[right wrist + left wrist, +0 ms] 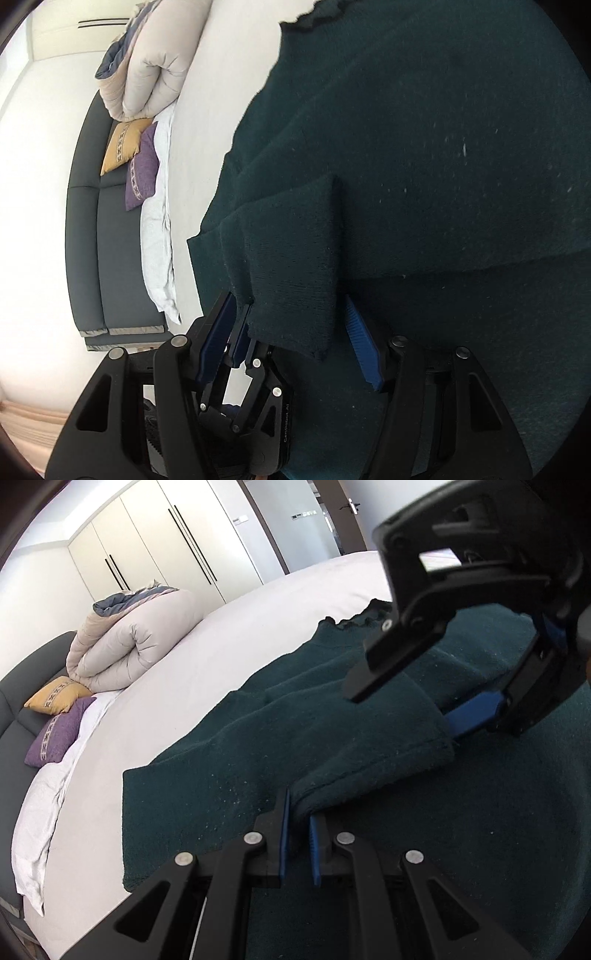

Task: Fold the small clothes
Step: 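Fold the held sleeve across the body with the left gripper and release it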

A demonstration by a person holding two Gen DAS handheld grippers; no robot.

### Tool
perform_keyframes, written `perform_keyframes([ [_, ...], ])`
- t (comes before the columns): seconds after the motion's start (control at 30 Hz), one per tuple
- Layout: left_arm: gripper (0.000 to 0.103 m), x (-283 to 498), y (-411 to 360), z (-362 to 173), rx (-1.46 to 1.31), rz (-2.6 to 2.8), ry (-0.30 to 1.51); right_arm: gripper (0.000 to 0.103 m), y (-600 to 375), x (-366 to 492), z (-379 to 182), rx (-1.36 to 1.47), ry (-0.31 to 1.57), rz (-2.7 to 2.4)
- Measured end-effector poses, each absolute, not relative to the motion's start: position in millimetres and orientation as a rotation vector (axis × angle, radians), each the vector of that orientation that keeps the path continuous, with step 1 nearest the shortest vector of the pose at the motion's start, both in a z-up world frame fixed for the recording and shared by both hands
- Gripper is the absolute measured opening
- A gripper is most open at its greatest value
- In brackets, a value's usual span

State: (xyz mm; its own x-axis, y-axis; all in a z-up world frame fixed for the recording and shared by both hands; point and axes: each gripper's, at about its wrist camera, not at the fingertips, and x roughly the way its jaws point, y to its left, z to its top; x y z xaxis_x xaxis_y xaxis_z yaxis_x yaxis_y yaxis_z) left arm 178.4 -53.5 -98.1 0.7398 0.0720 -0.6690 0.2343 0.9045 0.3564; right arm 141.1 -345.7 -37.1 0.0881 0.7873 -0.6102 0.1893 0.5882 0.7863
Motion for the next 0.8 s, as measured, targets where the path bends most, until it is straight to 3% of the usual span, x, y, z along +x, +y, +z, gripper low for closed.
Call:
perform_keyframes([
  [0.07, 0.011, 178, -54, -98, 0.439, -0.094, 0.735, 0.053, -341, 142, -44, 0.912, 1.446, 0.548],
  [0.1, 0.011, 177, -55, -98, 0.439, -0.095, 0.734, 0.044, -339, 143, -47, 0.917, 1.441, 0.564],
  [0.13, 0.011, 177, -55, -97, 0.438, -0.095, 0.733, 0.027, -336, 144, -48, 0.913, 1.441, 0.572],
  [0.23, 0.013, 177, -55, -96, 0.426, -0.099, 0.745, 0.008, -331, 147, -44, 0.824, 1.411, 0.580],
  [0.3, 0.035, 172, -55, -92, 0.417, -0.103, 0.747, 0.007, -334, 148, -27, 0.738, 1.358, 0.569],
  [0.37, 0.046, 162, -58, -83, 0.398, -0.116, 0.728, 0.007, -346, 150, -10, 0.686, 1.310, 0.559],
  [0.57, 0.046, 140, -76, -71, 0.310, -0.235, 0.759, 0.007, -401, 166, 22, 0.483, 1.253, 0.425],
  [0.8, 0.046, 120, -104, -74, 0.325, -0.317, 0.783, 0.007, -455, 185, 20, 0.373, 1.271, 0.306],
])
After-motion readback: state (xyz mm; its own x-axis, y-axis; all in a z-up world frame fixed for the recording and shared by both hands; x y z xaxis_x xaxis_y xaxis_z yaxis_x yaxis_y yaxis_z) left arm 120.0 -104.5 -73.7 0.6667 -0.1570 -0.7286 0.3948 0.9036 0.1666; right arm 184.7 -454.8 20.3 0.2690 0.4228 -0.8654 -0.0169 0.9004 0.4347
